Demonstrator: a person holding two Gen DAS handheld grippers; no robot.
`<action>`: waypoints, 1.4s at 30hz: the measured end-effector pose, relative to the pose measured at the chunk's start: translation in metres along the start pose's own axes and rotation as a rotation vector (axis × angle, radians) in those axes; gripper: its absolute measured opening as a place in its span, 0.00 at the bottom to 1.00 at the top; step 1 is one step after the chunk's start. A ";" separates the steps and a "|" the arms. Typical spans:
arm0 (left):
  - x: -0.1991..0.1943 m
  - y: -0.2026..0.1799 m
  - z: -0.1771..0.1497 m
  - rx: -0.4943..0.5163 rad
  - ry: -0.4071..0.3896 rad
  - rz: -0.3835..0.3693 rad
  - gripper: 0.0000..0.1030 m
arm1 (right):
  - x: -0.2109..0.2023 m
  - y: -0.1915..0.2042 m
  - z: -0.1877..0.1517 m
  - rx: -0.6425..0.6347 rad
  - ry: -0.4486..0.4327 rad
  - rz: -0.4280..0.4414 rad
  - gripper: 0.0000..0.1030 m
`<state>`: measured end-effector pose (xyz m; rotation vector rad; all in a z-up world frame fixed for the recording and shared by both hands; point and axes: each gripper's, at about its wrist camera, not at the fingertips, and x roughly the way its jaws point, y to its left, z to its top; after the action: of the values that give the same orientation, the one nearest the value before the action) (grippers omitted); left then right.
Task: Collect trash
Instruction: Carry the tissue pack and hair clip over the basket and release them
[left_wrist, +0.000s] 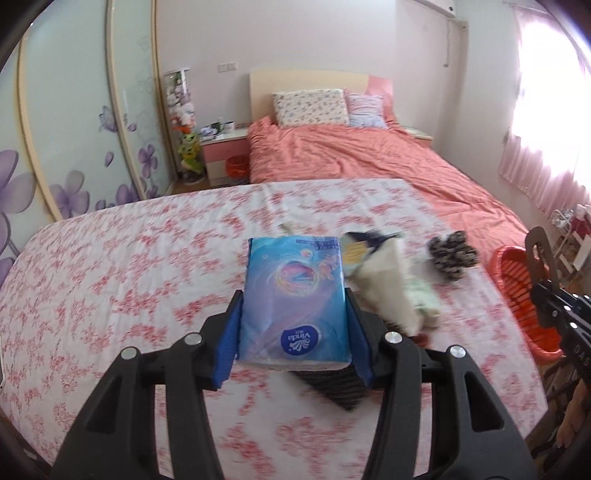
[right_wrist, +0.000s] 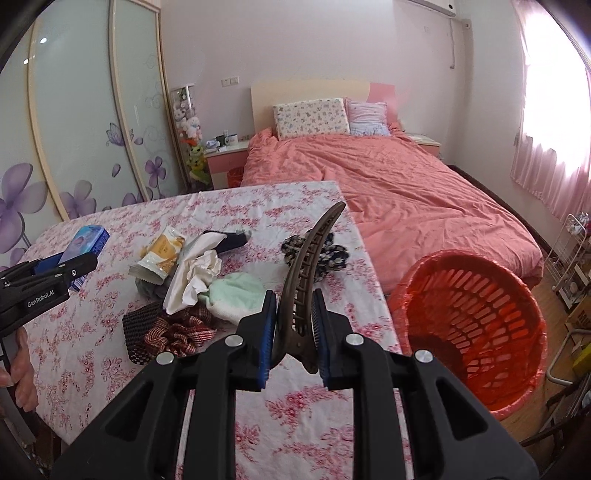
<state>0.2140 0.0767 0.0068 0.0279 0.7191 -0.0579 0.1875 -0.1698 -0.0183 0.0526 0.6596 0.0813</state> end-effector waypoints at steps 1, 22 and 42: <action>-0.002 -0.005 0.002 0.003 -0.003 -0.011 0.49 | -0.004 -0.004 0.001 0.004 -0.008 -0.006 0.19; -0.015 -0.156 0.010 0.158 -0.029 -0.253 0.49 | -0.038 -0.096 -0.011 0.135 -0.064 -0.103 0.19; 0.017 -0.281 0.001 0.273 0.026 -0.434 0.49 | -0.031 -0.176 -0.029 0.240 -0.052 -0.163 0.19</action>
<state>0.2096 -0.2045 -0.0055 0.1338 0.7288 -0.5719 0.1560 -0.3476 -0.0351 0.2315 0.6173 -0.1561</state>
